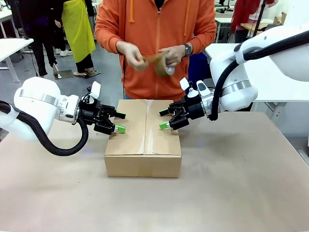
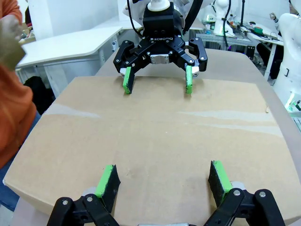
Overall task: Pack the gift set into the box.
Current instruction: Press and hold the closed box until the human finishes sealing it.
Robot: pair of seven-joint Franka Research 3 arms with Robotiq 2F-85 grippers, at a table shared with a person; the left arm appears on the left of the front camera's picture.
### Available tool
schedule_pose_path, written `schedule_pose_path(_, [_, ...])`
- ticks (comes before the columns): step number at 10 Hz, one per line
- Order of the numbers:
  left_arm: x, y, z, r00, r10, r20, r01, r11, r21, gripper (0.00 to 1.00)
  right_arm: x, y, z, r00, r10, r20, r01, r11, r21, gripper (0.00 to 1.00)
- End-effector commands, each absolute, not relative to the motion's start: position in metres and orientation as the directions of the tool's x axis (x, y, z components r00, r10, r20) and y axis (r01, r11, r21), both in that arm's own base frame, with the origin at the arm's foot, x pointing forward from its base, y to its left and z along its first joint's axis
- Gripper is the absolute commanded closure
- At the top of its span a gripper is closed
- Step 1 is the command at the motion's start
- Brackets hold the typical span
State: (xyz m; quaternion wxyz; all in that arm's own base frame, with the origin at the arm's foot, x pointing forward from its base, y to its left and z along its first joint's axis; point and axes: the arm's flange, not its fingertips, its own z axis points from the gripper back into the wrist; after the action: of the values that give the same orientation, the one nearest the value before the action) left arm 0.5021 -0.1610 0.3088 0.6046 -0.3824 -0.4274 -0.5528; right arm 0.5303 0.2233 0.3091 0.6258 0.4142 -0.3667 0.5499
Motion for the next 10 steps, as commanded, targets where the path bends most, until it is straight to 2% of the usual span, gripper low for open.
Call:
schedule_pose_path(1, [0.5012, -0.1609, 0.3067, 0.015, -0.346, 0.938, 0.995, 0.094, 0.019, 0.0, 0.5294, 0.2229, 0.3064, 0.126, 0.39, 0.912, -0.992, 0.054, 0.114, 0.0])
schedule_pose_path(10, [0.5012, -0.1609, 0.3067, 0.015, -0.346, 0.938, 0.995, 0.094, 0.019, 0.0, 0.5294, 0.2229, 0.3064, 0.126, 0.39, 0.912, -0.992, 0.054, 0.114, 0.0])
